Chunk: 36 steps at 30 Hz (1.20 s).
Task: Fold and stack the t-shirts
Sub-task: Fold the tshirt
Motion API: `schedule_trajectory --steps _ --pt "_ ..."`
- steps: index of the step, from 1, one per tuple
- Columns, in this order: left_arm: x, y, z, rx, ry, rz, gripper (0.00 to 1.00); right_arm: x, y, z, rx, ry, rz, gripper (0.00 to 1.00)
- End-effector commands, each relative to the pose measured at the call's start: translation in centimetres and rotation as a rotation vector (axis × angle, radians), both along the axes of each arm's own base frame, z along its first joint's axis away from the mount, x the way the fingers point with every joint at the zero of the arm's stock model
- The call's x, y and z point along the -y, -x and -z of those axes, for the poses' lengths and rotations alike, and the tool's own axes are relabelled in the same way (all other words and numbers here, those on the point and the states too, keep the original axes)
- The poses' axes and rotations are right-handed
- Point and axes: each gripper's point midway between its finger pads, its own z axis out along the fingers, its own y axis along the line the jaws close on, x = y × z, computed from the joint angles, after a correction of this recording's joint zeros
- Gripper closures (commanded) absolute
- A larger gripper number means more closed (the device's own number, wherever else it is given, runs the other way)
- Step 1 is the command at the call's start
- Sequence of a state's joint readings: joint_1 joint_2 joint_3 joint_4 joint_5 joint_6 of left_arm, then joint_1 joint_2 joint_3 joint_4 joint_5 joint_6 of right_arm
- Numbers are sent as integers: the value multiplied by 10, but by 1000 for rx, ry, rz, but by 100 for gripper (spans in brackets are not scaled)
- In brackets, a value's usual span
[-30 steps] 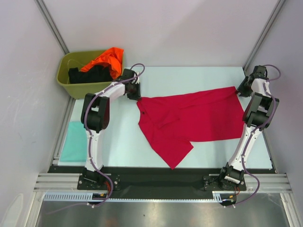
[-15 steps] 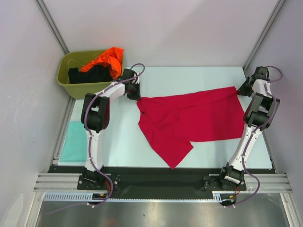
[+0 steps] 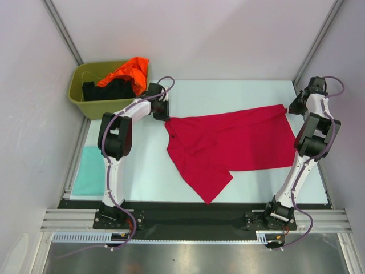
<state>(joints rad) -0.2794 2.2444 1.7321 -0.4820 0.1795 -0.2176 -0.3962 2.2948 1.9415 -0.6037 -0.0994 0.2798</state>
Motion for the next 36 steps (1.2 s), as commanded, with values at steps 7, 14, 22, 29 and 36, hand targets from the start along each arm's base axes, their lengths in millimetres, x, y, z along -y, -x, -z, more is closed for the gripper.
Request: schedule_trajectory --steps 7,14,22,29,36 --pt "0 -12 -14 41 -16 3 83 -5 -12 -18 103 -68 6 84" --pt "2 -12 -11 30 -11 6 84 -4 -25 -1 112 -92 16 75" --pt "1 -12 -8 22 -19 12 84 -2 -27 7 106 -84 10 74" --pt "3 -12 -5 14 -9 11 84 3 -35 7 116 -70 5 68" --pt "3 -11 -2 6 -9 14 84 2 -41 18 107 -84 -7 67"
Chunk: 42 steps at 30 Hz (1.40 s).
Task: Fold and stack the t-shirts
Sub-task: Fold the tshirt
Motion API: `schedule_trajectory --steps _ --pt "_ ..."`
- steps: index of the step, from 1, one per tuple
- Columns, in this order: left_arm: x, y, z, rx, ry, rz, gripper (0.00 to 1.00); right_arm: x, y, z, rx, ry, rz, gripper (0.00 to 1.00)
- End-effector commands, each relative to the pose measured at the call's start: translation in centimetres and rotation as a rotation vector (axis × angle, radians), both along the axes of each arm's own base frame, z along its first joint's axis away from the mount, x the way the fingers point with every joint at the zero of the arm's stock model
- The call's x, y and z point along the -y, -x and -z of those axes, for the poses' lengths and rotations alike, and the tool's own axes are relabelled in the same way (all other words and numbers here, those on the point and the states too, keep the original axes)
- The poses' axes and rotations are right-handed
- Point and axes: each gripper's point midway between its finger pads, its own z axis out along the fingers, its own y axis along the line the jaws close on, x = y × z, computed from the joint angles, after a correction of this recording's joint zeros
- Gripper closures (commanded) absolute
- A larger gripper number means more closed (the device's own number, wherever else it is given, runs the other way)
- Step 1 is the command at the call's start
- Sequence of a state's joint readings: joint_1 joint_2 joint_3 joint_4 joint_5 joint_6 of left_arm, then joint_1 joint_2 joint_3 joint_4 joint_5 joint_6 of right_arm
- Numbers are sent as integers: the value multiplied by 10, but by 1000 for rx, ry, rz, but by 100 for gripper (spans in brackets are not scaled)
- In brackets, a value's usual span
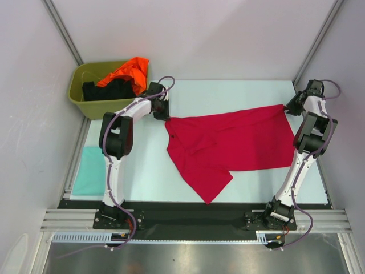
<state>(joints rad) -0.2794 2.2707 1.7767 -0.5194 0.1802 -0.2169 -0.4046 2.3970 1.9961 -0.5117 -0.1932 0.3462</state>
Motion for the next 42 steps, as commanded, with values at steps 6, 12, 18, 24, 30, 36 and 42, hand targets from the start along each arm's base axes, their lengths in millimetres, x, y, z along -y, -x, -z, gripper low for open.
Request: schedule_trajectory --steps 6,12,18,24,30,36,42 --pt "3 -8 -1 17 -2 16 84 -1 -20 -4 62 14 -57 69" --pt "3 -6 0 12 0 16 84 -6 -24 -7 97 8 -73 66" --pt "3 -5 1 8 3 19 84 -8 -26 -1 95 -11 -75 69" --pt "3 -5 1 7 2 20 84 -5 -29 -6 114 -26 -65 88" --pt "3 -6 0 6 3 19 84 4 -20 -32 70 33 -19 100" --pt "0 -7 -1 7 -1 10 90 5 12 -55 -9 78 18 100" --pt "-1 -9 -5 16 -3 8 96 7 36 -53 -51 72 48 100"
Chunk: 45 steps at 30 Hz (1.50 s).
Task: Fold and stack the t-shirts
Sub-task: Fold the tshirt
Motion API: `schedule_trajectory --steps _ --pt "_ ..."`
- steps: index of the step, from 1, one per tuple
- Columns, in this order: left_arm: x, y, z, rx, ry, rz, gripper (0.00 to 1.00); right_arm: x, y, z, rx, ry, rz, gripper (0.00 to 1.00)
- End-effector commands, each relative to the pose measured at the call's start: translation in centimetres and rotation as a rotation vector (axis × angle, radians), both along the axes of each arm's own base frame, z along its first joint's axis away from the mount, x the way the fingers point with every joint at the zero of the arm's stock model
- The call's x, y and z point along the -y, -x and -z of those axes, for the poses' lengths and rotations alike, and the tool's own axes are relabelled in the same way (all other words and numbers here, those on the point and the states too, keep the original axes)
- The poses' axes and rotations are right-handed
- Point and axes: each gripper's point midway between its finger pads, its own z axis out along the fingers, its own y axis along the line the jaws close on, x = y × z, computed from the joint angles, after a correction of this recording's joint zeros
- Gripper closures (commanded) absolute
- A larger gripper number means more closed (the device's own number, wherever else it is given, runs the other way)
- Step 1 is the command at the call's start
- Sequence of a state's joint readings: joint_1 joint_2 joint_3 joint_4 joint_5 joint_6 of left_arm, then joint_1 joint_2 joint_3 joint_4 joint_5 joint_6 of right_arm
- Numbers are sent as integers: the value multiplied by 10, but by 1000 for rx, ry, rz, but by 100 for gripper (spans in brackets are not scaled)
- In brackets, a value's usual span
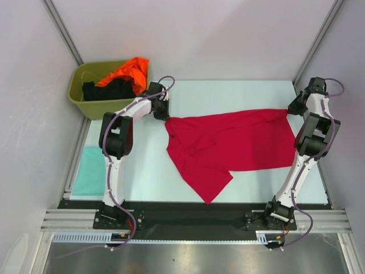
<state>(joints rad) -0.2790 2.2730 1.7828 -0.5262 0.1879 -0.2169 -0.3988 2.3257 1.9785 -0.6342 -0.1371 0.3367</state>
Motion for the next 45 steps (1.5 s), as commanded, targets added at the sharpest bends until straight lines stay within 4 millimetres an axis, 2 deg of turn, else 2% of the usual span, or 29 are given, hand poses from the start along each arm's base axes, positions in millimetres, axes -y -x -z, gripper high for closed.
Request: schedule_trajectory --steps 1,5,7,8,9,10,13,15,17,19,20,21,22,23,26,27,28,29,32,39,45 --pt "-2 -9 -4 21 -9 3 98 10 9 -37 38 44 27 100" --pt "-3 -12 -11 35 -8 0 100 10 1 -45 65 40 15 100" --pt "-3 -13 -13 36 -8 -2 100 12 -3 -40 59 43 6 100" --pt "-5 -14 -15 40 -10 -3 100 12 -1 -38 40 44 1 97" --pt "-5 -14 -17 45 -8 -3 100 15 -6 -46 52 55 -1 94" --pt "-7 -13 -17 45 -12 -5 100 17 -5 -41 36 54 -2 90" --pt "-9 -14 -21 52 -11 -9 100 18 0 -41 13 76 -10 94" --pt "-11 -14 -21 52 -10 -11 100 19 2 -44 20 88 -17 86" --pt "-10 -14 -23 56 -7 -10 100 15 5 -40 13 74 -29 75" --pt "-11 -15 -24 59 -6 -13 100 11 6 -37 12 48 -34 71" --pt "-10 -16 -25 61 -4 -12 100 9 6 -36 14 38 -36 72" --pt "-10 -15 -24 58 -3 -11 100 8 5 -37 21 26 -38 80" --pt "-10 -15 -24 57 -3 -12 100 4 4 -34 29 1 -45 95" --pt "-10 -15 -24 57 -1 -12 100 4 5 -37 33 -1 -31 100" --pt "-9 -14 -23 55 0 -10 100 4 7 -35 46 -3 -7 100" --pt "-9 -14 -24 54 2 -12 100 4 8 -34 46 -3 -3 96" --pt "-9 -14 -24 55 0 -13 100 5 11 -31 32 -2 1 78" --pt "-10 -14 -24 54 2 -15 100 4 12 -29 23 -8 0 75" --pt "-10 -15 -24 55 4 -16 100 2 16 -19 4 -22 -2 72" --pt "-9 -12 -21 46 1 -10 100 3 4 -11 58 -27 -16 65" --pt "-10 -13 -21 44 -1 -12 100 8 5 -3 93 -40 31 58"
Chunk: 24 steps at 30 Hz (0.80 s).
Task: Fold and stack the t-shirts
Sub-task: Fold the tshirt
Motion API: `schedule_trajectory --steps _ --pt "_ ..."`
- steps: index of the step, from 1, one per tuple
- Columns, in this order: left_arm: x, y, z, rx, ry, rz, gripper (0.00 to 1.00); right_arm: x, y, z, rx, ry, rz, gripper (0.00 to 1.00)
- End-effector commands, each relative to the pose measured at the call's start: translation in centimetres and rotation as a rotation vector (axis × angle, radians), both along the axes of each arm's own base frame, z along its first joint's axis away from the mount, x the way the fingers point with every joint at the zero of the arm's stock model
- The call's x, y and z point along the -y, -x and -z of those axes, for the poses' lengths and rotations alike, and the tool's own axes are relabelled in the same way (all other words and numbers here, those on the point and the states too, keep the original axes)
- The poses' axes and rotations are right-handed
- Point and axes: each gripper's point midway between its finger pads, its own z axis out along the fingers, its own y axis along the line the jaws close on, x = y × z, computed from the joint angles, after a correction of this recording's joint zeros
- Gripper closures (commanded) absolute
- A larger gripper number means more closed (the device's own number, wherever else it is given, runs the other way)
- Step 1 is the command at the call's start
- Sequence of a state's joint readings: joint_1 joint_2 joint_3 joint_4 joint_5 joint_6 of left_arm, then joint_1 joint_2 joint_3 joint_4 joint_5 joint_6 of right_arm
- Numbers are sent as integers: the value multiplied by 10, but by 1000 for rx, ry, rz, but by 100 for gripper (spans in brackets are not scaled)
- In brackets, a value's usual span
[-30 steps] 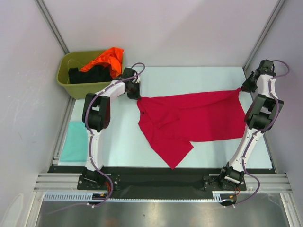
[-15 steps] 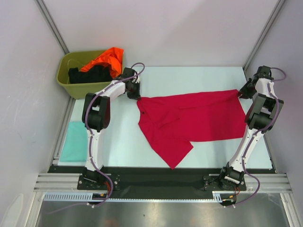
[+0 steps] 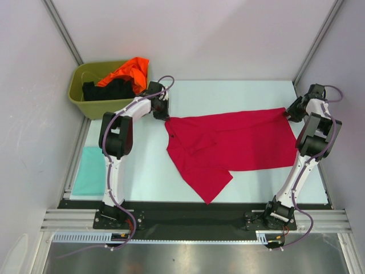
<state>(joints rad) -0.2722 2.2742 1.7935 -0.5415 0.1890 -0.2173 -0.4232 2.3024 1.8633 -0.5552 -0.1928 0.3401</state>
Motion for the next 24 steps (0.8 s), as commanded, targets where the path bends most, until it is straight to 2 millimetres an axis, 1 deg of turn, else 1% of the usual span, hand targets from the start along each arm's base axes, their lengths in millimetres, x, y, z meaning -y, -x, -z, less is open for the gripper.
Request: schedule_trajectory --steps 1,4,8,11,12,14,15,17,20,24 --pt "-6 -13 -19 51 0 -6 100 10 -7 -22 100 1 45 55" --pt "-5 -13 -16 46 1 -5 100 11 -9 -16 129 -34 63 54" --pt "-6 -12 -14 35 -2 -8 100 14 -14 -14 146 -33 62 56" --pt "-7 -12 -12 33 -5 -8 100 18 -20 -17 175 -31 65 60" --pt "-7 -11 -12 29 -4 -8 100 17 -21 -14 174 -40 60 64" --pt "-7 -12 -11 28 -5 -7 100 21 -24 -15 175 -39 68 66" --pt "-7 -11 -10 24 -5 -6 100 22 -23 -13 167 -35 72 69" --pt "-7 -11 -10 25 -6 -7 100 25 -24 -16 164 -24 71 75" --pt "-6 -12 -9 25 -3 -5 100 28 -23 -20 169 -7 64 75" --pt "-6 -12 -9 23 -3 -4 100 30 -23 -20 165 -8 54 71"
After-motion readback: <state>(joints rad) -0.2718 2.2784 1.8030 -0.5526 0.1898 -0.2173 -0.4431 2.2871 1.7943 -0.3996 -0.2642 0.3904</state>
